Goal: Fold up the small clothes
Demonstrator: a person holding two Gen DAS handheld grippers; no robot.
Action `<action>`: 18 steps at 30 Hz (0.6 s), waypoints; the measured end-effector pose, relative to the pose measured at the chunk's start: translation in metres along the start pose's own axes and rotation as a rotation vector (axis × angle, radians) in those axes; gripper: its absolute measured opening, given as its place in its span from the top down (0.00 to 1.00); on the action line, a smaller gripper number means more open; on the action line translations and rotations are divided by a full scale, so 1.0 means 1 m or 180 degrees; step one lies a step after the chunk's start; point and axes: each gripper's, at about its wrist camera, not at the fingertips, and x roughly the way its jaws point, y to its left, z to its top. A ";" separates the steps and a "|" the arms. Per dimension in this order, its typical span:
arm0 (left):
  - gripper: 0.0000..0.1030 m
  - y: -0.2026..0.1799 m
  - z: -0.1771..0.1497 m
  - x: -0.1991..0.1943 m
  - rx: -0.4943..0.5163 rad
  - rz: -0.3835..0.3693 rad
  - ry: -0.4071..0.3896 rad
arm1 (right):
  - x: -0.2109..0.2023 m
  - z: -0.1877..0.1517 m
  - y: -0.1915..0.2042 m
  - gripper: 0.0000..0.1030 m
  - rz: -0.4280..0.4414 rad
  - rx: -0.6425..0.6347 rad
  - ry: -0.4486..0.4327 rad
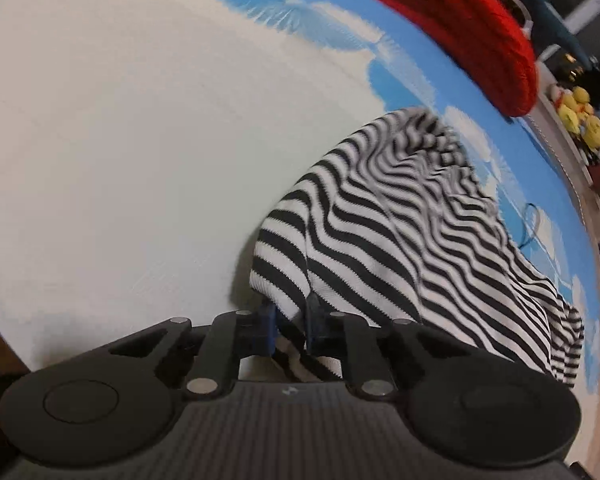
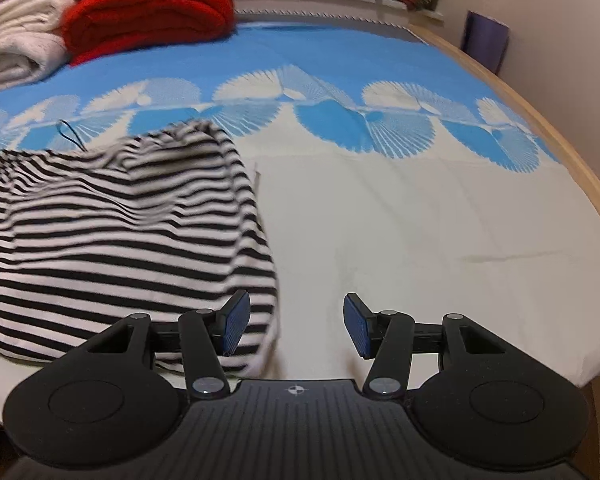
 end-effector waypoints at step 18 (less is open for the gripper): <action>0.92 -0.304 -0.076 -0.095 0.1917 -0.0794 -0.0423 | 0.000 -0.003 -0.097 0.95 0.0199 0.1598 -0.0073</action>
